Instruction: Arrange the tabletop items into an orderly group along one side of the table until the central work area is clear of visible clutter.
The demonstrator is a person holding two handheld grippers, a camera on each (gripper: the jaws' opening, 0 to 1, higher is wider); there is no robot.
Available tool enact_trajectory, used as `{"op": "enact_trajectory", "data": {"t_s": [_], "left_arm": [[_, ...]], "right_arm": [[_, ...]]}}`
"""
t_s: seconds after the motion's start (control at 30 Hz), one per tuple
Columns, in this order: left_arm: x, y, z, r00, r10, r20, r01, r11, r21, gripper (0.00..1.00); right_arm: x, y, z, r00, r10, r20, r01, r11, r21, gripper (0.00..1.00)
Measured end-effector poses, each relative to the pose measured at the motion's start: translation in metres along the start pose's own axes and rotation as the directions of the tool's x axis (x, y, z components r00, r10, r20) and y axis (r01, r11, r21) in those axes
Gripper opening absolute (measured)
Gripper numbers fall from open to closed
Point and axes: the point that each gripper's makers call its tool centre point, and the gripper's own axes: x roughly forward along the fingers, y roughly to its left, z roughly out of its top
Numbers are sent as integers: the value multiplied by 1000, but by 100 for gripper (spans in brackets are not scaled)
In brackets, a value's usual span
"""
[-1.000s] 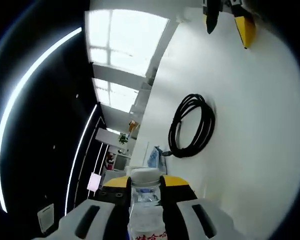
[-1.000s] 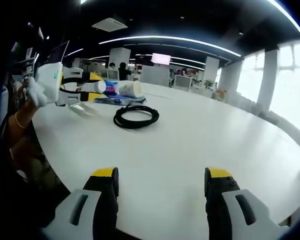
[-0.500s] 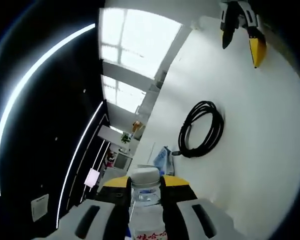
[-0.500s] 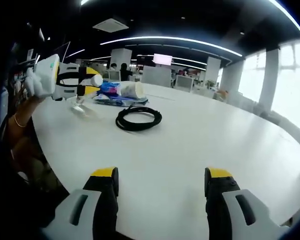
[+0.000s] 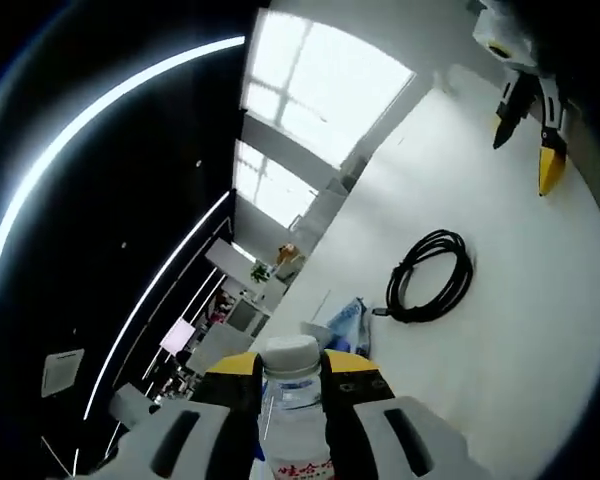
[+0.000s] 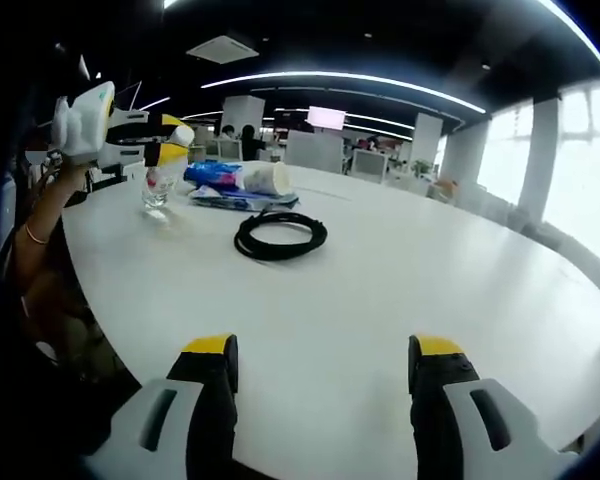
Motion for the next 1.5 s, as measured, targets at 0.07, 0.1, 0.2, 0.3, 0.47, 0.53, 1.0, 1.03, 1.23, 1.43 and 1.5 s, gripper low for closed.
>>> {"op": "enact_trajectory", "data": {"t_s": [0.07, 0.1, 0.2, 0.3, 0.47, 0.53, 1.0, 1.03, 1.23, 1.43, 1.5], "left_arm": [[-2, 3, -1, 1000, 0, 6, 1, 1000, -23, 21], [-2, 4, -1, 1000, 1, 9, -1, 999, -39, 21], [-5, 12, -4, 1000, 13, 8, -12, 996, -87, 21], [-7, 22, -8, 1000, 21, 11, -19, 988, -154, 21], [-11, 42, -19, 999, 48, 1, -46, 971, -235, 21], [-12, 46, -23, 999, 42, -1, -41, 968, -249, 21], [-18, 73, -47, 995, 89, -34, -95, 914, -394, 21], [-19, 75, -49, 995, 96, -40, -104, 905, -413, 21], [-20, 90, -66, 990, 100, -96, -136, 829, -542, 21], [-23, 96, -74, 988, 107, -108, -151, 792, -591, 21], [-24, 97, -77, 986, 115, -117, -163, 783, -600, 21]], "right_arm": [[0, 0, 0, 1000, -1, 2, 1, 1000, 1, 66], [0, 0, 0, 1000, -1, 2, 1, 1000, 2, 66], [0, 0, 0, 1000, -3, -1, 3, 1000, 1, 66], [0, 0, 0, 1000, -5, -3, 5, 1000, 1, 66], [-1, -1, 0, 1000, -7, -3, 7, 1000, 0, 65], [-1, -1, 0, 1000, -10, -5, 10, 1000, 0, 65], [1, 1, -2, 1000, -5, -14, 5, 1000, 0, 65], [0, 1, -2, 1000, -6, -16, 6, 1000, -2, 65], [-1, 0, -2, 1000, -9, -16, 9, 1000, -1, 65], [1, 3, -3, 1000, 0, -24, -1, 1000, -6, 65], [2, 4, -3, 1000, 2, -23, -2, 1000, -10, 65]]}}
